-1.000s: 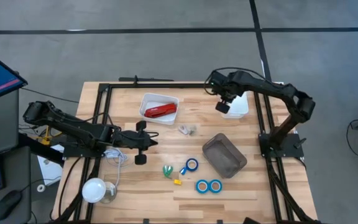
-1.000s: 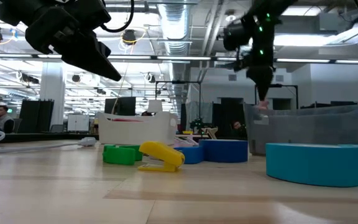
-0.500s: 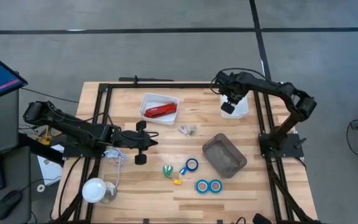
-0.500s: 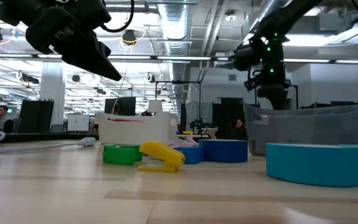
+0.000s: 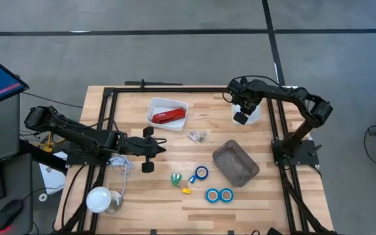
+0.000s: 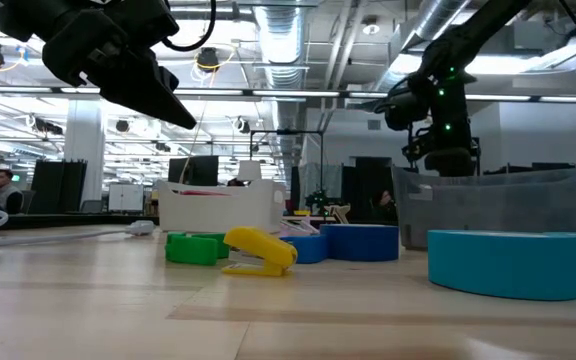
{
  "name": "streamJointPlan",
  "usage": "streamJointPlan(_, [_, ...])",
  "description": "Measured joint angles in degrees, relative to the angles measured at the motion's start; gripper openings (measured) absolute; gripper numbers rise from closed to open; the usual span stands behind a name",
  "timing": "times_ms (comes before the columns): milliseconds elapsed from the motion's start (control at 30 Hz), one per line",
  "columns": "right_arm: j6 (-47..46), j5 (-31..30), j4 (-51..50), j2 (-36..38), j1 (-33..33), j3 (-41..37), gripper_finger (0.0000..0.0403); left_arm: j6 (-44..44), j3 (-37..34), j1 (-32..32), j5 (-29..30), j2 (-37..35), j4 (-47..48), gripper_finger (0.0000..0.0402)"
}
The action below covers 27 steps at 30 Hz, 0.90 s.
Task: Pick and place Stapler, Stapler remover, tape
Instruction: Put the pink staple remover into the right white bin, then put the purple staple remover into the right white bin
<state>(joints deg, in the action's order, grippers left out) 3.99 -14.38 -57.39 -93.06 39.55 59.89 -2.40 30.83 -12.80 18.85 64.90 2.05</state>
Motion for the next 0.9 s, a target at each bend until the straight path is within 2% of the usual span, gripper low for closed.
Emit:
streamJointPlan(233, [0.40, 0.13, 2.10, 0.00, -0.04, -0.23, 0.0008, -0.01, 0.00, 0.00, 0.00, 0.00, -0.03, 0.0002])
streamJointPlan(500, [1.26, -0.08, 2.76, 0.00, -0.02, -0.23, 0.0066, -0.01, 0.02, 0.00, 0.00, 0.00, -0.01, 0.0002])
streamJointPlan(567, [4.08, -0.28, 2.66, 0.00, -0.02, -0.23, 0.0074, -0.01, 0.02, 0.00, 0.00, 0.00, -0.01, 0.0002])
streamJointPlan(733, [7.53, -0.88, 1.24, 0.09, -0.60, 1.68, 0.0072, -0.01, 0.02, 0.00, 0.00, 0.00, -0.02, 0.0002])
streamJointPlan(900, [9.28, -0.76, -4.94, 0.11, -2.74, 8.31, 0.0066, -0.01, 0.02, 0.00, 0.00, 0.02, -0.05, 0.0002])
